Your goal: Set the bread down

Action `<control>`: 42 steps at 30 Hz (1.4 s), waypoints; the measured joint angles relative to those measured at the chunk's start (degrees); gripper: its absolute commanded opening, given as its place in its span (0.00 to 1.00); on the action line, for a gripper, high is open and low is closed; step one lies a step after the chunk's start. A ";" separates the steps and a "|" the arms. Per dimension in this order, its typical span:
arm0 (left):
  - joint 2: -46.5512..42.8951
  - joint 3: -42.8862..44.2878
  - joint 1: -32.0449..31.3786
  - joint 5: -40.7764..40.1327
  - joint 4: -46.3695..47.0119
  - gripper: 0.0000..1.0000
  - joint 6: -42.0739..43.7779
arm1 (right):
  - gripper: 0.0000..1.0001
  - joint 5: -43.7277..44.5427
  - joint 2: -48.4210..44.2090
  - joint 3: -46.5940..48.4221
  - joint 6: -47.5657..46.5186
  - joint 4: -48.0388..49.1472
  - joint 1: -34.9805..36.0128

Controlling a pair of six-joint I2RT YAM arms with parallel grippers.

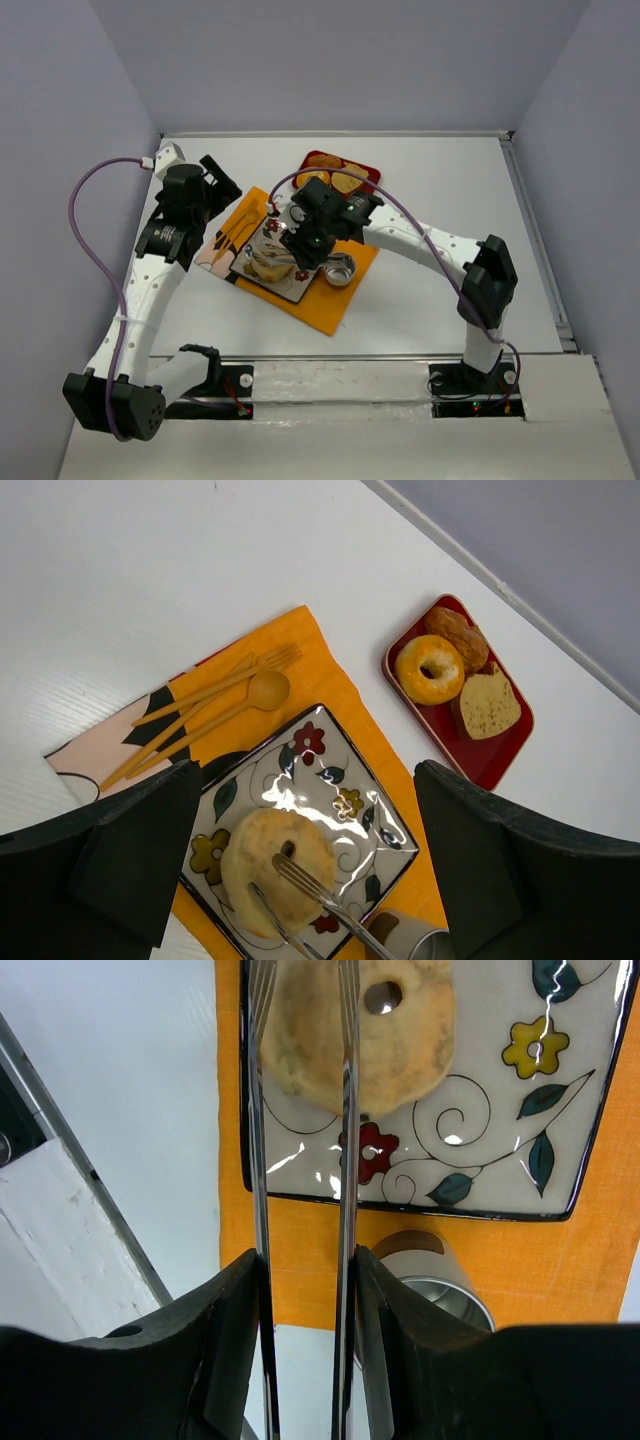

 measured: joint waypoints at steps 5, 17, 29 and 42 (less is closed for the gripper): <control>0.00 -0.02 0.00 0.00 0.07 0.99 -0.02 | 0.46 0.00 -0.79 0.09 -0.22 0.15 0.00; 0.00 -0.02 -0.02 0.07 0.50 0.99 -0.44 | 0.41 6.38 -4.04 2.10 4.74 2.47 -5.20; 1.84 -0.02 0.00 1.05 1.51 0.99 -0.61 | 0.40 19.02 -11.93 -17.25 18.03 12.66 -37.57; 4.28 -0.02 0.00 2.56 2.25 0.99 -0.39 | 1.00 23.91 0.37 -26.99 27.50 17.59 -42.95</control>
